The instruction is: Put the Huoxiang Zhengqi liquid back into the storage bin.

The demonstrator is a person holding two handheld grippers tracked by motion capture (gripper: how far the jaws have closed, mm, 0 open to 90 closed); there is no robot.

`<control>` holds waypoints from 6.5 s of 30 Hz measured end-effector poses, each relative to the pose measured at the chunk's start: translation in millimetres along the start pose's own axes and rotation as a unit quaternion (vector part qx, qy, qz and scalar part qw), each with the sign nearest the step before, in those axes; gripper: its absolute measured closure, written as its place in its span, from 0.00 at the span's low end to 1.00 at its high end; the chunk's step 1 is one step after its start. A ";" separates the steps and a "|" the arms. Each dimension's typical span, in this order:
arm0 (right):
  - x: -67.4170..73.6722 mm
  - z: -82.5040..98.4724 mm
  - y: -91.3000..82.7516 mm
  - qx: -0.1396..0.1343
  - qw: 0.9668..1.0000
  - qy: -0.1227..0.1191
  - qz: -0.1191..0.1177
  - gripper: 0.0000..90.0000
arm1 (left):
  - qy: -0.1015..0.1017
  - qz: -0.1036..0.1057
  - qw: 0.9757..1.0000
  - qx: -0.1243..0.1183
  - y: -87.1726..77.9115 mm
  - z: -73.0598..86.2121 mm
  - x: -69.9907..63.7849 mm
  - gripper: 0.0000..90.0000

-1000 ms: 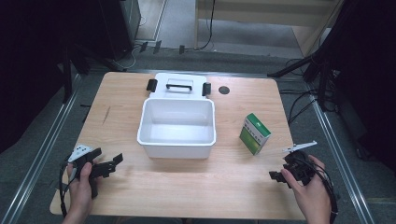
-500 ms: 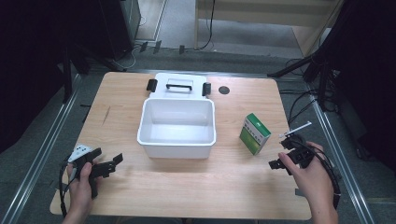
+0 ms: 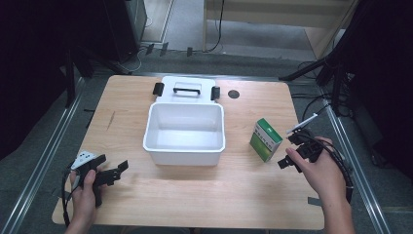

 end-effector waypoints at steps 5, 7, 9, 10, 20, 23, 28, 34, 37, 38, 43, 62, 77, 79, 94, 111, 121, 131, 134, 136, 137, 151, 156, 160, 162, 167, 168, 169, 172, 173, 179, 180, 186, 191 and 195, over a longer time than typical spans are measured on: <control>0.7 -6.7 -6.1 0.003 1.000 0.003 0.001 0.23 | 0.000 0.000 1.000 0.000 0.0 0.0 -0.1 0.00; 1.4 -7.9 -7.4 0.003 1.000 0.002 0.002 0.22 | 0.000 0.000 1.000 0.000 0.1 0.0 -0.2 0.00; 4.6 -11.7 -10.4 0.005 1.000 -0.007 0.004 0.20 | 0.000 0.000 1.000 0.001 0.0 0.1 -0.2 0.00; 4.6 -11.7 -10.4 0.005 1.000 -0.007 0.004 0.20 | 0.000 0.000 1.000 0.001 0.0 0.1 -0.2 0.00; 14.2 -28.4 -19.9 0.003 1.000 -0.022 0.018 0.17 | 0.000 0.000 1.000 0.000 0.1 0.0 -0.2 0.00; 18.1 -34.2 -21.1 0.009 0.999 -0.025 0.021 0.17 | 0.000 0.000 1.000 0.000 0.0 0.0 -0.1 0.00; 18.7 -40.1 -18.9 0.016 0.998 -0.037 0.047 0.17 | 0.000 0.000 1.000 0.000 0.0 0.0 -0.2 0.00; 24.7 -47.4 -18.0 0.020 0.998 -0.043 0.051 0.26 | 0.000 0.000 1.000 0.000 0.0 0.0 -0.3 0.00; 25.0 -50.1 -18.8 0.019 0.998 -0.038 0.052 0.30 | 0.000 0.001 1.000 0.000 0.0 0.0 -0.4 0.00; 24.7 -53.9 -20.2 0.016 0.998 -0.032 0.052 0.35 | 0.000 0.000 1.000 0.000 0.1 0.0 -0.3 0.00; 28.4 -59.4 -20.5 0.016 0.998 -0.037 0.041 0.44 | 0.000 0.000 1.000 0.001 0.1 0.0 -0.2 0.00; 31.5 -88.2 -18.8 0.025 0.996 -0.042 0.069 0.57 | 0.001 0.002 1.000 0.000 0.0 0.1 -0.2 0.00; 28.8 -97.2 -15.0 0.025 0.996 -0.046 0.068 0.67 | 0.000 0.002 1.000 0.001 0.1 0.0 -0.3 0.00; 28.8 -98.3 -14.5 0.025 0.996 -0.049 0.066 0.67 | 0.000 0.002 1.000 0.001 0.2 0.0 -0.3 0.00; 44.6 -97.1 -17.1 0.010 0.975 -0.199 0.100 0.71 | -0.001 0.004 1.000 0.000 0.4 -0.1 -0.3 0.00; 64.8 -95.2 -68.6 -0.016 0.882 -0.454 0.126 0.71 | 0.000 0.005 1.000 0.001 0.4 -0.3 -0.2 0.00; 78.0 -96.7 -108.9 -0.022 0.867 -0.481 0.132 0.71 | -0.001 0.005 1.000 0.001 0.3 -0.3 -0.3 0.00; 92.8 -100.7 -135.5 -0.019 0.864 -0.487 0.130 0.71 | 0.001 0.006 1.000 0.002 0.1 0.0 0.0 0.00; 96.1 -102.5 -142.1 -0.022 0.866 -0.483 0.132 0.71 | 0.001 0.005 1.000 0.002 0.1 0.0 -0.1 0.00; 99.7 -103.9 -146.0 -0.022 0.867 -0.480 0.132 0.71 | 0.000 0.006 1.000 0.002 0.1 0.1 -0.4 0.00; 99.7 -103.9 -146.0 -0.022 0.867 -0.480 0.132 0.71 | 0.000 0.006 1.000 0.002 0.1 0.1 -0.4 0.00; 146.2 -138.6 -157.0 -0.030 0.851 -0.509 0.125 0.71 | 0.000 0.008 1.000 0.002 -0.4 0.2 0.0 0.00; 166.9 -152.0 -159.8 -0.023 0.851 -0.509 0.125 0.71 | -0.003 0.010 1.000 -0.001 -0.3 -0.1 0.2 0.00; 180.9 -161.2 -156.5 -0.024 0.844 -0.522 0.119 0.71 | -0.003 0.011 1.000 -0.001 -0.5 -0.1 0.3 0.00; 187.1 -165.9 -153.3 -0.024 0.840 -0.530 0.116 0.71 | -0.003 0.012 1.000 -0.001 -0.6 -0.1 0.3 0.00; 194.9 -173.7 -145.6 -0.016 0.831 -0.543 0.120 0.71 | -0.004 0.012 1.000 -0.001 -0.6 -0.1 0.3 0.00; 195.7 -174.2 -143.6 -0.016 0.832 -0.542 0.119 0.71 | -0.004 0.012 1.000 -0.002 -0.6 -0.1 0.3 0.00; 195.7 -174.2 -143.6 -0.016 0.832 -0.542 0.119 0.71 | -0.004 0.012 1.000 -0.002 -0.6 -0.1 0.3 0.00; 196.4 -175.1 -138.4 -0.010 0.830 -0.545 0.120 0.71 | -0.003 0.012 1.000 -0.001 -0.8 0.0 0.3 0.00; 195.9 -175.6 -136.8 -0.009 0.829 -0.546 0.121 0.71 | -0.003 0.011 1.000 -0.001 -0.8 0.0 0.3 0.00; 192.6 -179.5 -123.2 -0.007 0.832 -0.542 0.117 0.71 | -0.004 0.011 1.000 -0.003 -0.4 -0.3 0.0 0.00; 192.0 -180.7 -120.7 -0.005 0.831 -0.543 0.119 0.71 | -0.004 0.011 1.000 -0.003 -0.4 -0.3 0.0 0.00; 191.2 -182.7 -106.2 0.006 0.839 -0.531 0.118 0.70 | -0.001 0.011 1.000 -0.002 -0.5 -0.2 0.3 0.00; 189.4 -185.0 -91.3 0.016 0.838 -0.531 0.122 0.70 | -0.002 0.012 1.000 -0.002 -0.6 -0.1 0.1 0.00; 189.9 -187.6 -77.8 0.018 0.839 -0.531 0.118 0.70 | -0.002 0.012 1.000 -0.001 -0.7 0.0 0.1 0.00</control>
Point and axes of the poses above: each handheld gripper's, and its own axes: y roughly forward along the jaws, z roughly out of its underside, x roughly to its left, the point moved 8 cm from there along y, roughly forward along the jaws, and after that the axes turned 12 degrees about x, right-handed, at the moved point
